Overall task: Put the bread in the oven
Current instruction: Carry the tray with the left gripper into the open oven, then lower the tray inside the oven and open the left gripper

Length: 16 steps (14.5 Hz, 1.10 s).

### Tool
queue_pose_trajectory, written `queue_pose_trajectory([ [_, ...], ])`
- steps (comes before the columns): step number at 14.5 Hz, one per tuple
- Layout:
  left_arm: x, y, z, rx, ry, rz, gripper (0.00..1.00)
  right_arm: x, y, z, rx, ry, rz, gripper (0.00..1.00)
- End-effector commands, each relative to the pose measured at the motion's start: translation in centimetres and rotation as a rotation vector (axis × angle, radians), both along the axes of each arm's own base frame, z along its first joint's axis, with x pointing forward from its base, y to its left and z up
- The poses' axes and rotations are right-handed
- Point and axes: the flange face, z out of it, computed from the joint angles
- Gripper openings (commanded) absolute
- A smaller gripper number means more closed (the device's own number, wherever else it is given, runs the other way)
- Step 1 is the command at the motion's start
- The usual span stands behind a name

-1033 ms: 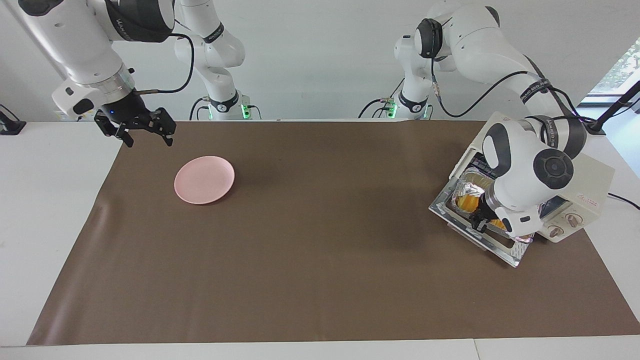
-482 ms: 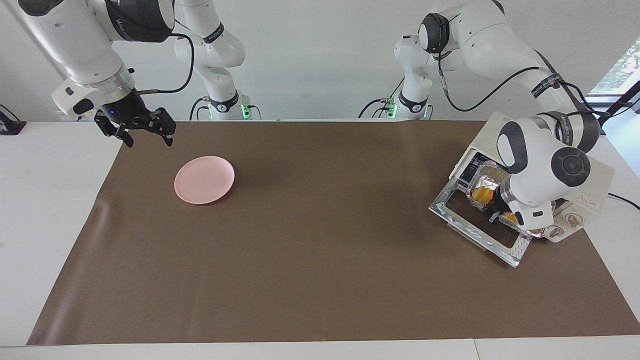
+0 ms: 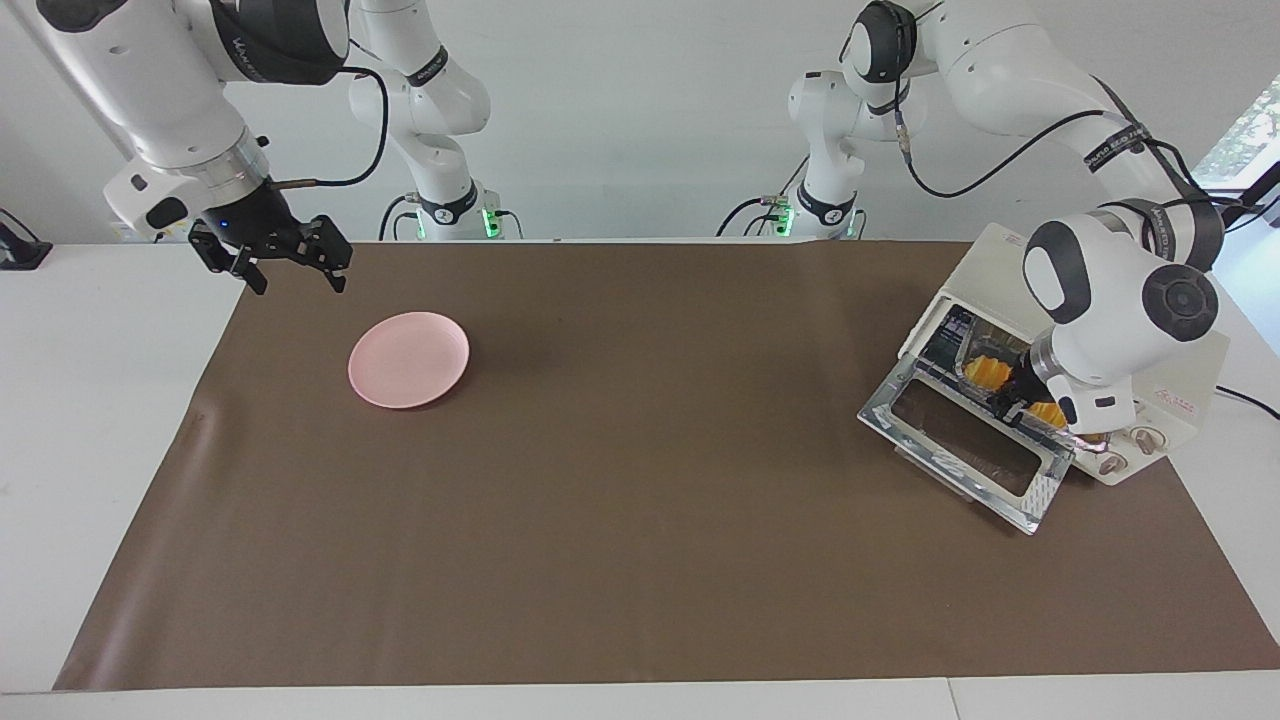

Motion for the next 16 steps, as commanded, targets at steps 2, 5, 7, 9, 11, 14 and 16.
queue_pose_trajectory([
  [2, -2.1, 0.1, -0.4, 0.008, -0.036, -0.035, 0.0, -0.9, -0.3, 0.2, -0.014, 0.007, 0.018, 1.0],
  [5, -2.6, 0.2, -0.5, 0.001, -0.029, -0.04, 0.0, -0.9, -0.3, 0.2, -0.014, 0.007, 0.018, 1.0],
  [7, -2.8, 0.2, -0.7, -0.001, -0.022, -0.038, 0.0, -0.9, -0.2, 0.2, -0.014, 0.007, 0.019, 1.0],
  [9, -3.2, 0.1, -1.1, -0.006, -0.011, -0.04, 0.0, -0.9, -0.3, 0.1, -0.014, 0.009, 0.018, 1.0],
  [11, -3.3, -0.2, -1.0, -0.007, -0.013, -0.044, 0.0, -0.9, -0.2, 0.1, -0.014, 0.009, 0.019, 1.0],
  [14, -3.7, -0.3, -1.4, -0.012, 0.002, -0.046, 0.0, -0.9, -0.2, 0.2, -0.014, 0.007, 0.019, 1.0],
  [16, -3.8, -0.4, -1.4, -0.019, 0.012, -0.07, 0.0, -0.9, -0.2, 0.2, -0.014, 0.007, 0.019, 1.0],
])
